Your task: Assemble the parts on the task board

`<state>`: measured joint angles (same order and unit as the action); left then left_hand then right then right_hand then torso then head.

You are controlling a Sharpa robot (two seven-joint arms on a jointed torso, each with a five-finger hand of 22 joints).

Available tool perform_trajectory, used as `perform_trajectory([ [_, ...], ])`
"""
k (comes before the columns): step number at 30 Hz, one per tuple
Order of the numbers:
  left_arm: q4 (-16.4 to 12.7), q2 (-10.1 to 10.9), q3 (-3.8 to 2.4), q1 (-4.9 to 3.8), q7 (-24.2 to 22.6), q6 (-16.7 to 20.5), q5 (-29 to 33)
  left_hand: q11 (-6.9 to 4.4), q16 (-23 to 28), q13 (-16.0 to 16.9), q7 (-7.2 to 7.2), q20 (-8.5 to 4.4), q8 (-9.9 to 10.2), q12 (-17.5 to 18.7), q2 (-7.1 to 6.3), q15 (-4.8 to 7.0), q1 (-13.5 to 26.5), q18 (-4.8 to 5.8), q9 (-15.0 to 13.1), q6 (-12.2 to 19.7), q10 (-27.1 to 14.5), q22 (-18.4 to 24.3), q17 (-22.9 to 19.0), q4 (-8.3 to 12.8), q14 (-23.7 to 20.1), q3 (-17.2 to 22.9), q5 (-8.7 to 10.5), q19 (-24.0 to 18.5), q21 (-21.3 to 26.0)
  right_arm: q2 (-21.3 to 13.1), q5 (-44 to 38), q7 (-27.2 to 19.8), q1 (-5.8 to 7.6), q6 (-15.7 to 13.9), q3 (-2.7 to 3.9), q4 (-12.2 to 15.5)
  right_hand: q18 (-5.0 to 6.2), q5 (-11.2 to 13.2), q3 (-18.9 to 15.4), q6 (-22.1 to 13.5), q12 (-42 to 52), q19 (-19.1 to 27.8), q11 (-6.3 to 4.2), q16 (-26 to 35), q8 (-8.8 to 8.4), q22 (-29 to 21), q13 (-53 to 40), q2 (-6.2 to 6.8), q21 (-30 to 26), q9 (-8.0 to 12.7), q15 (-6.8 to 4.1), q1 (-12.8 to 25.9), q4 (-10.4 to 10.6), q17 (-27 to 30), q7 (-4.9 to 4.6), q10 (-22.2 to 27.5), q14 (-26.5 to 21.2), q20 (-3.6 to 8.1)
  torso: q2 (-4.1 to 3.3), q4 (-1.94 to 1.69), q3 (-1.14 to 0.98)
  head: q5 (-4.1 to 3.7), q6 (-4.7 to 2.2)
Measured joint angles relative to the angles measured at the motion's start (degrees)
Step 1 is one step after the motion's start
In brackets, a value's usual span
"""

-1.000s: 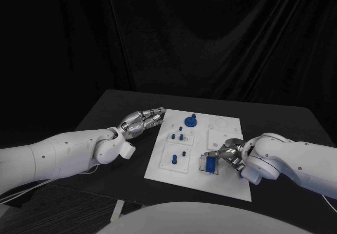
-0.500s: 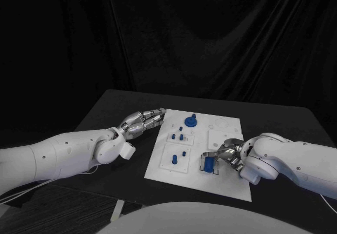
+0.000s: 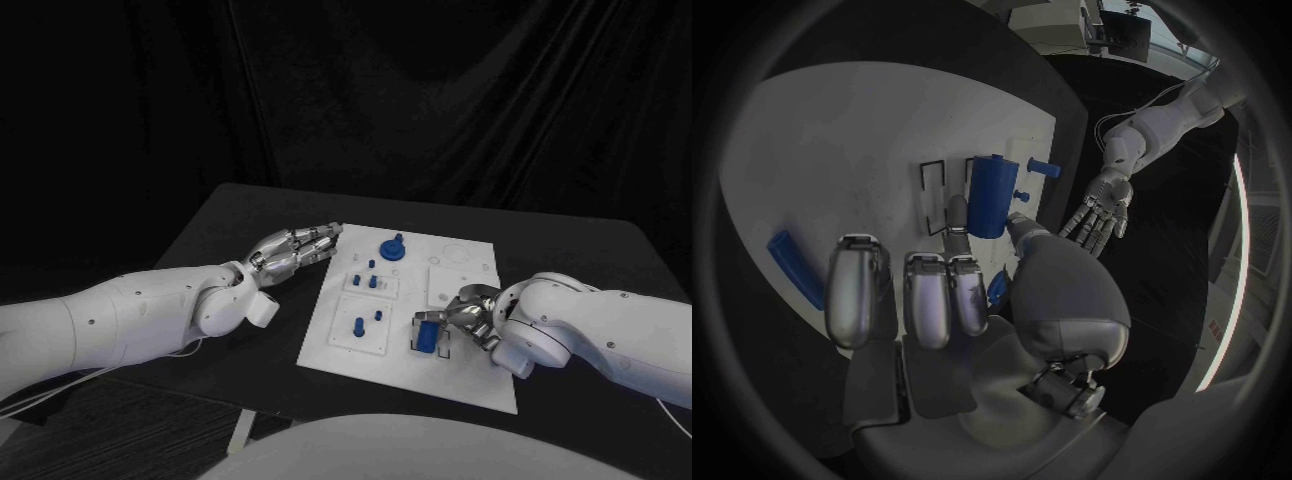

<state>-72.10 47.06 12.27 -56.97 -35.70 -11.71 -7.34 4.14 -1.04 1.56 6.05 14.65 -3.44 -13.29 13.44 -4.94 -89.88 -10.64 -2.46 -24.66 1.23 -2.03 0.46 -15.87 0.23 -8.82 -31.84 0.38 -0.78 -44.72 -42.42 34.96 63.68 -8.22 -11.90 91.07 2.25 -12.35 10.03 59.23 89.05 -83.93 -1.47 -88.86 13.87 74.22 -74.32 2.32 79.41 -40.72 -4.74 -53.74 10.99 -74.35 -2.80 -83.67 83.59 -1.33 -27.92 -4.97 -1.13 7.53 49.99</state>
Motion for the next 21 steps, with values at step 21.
perform_trajectory([
  [21, 0.1, -0.2, 0.0, 0.08, 0.5, -0.5, 0.0, 0.31, 0.0, 0.0, 0.01, 0.0, 0.0, 0.0, 0.0, 0.0, 0.0, 0.0, 0.0, 0.0, 0.3, 0.0, 0.0, 0.0, 0.0, 0.0, 0.0, 0.0, 0.0, 0.2, 0.0, 0.0, -0.07, 0.7, -0.02, -0.3, 0.0, 8.0, -5.5, -0.9, 0.0, 0.0, 0.1, 0.0, 0.39, 0.0, 0.0, 0.1, -0.6, -0.2, 0.25, 1.7, 2.9, 0.0, -0.49, -0.1, 0.2, -0.01, -0.03, 0.03, 0.0, 0.05, 0.0],
])
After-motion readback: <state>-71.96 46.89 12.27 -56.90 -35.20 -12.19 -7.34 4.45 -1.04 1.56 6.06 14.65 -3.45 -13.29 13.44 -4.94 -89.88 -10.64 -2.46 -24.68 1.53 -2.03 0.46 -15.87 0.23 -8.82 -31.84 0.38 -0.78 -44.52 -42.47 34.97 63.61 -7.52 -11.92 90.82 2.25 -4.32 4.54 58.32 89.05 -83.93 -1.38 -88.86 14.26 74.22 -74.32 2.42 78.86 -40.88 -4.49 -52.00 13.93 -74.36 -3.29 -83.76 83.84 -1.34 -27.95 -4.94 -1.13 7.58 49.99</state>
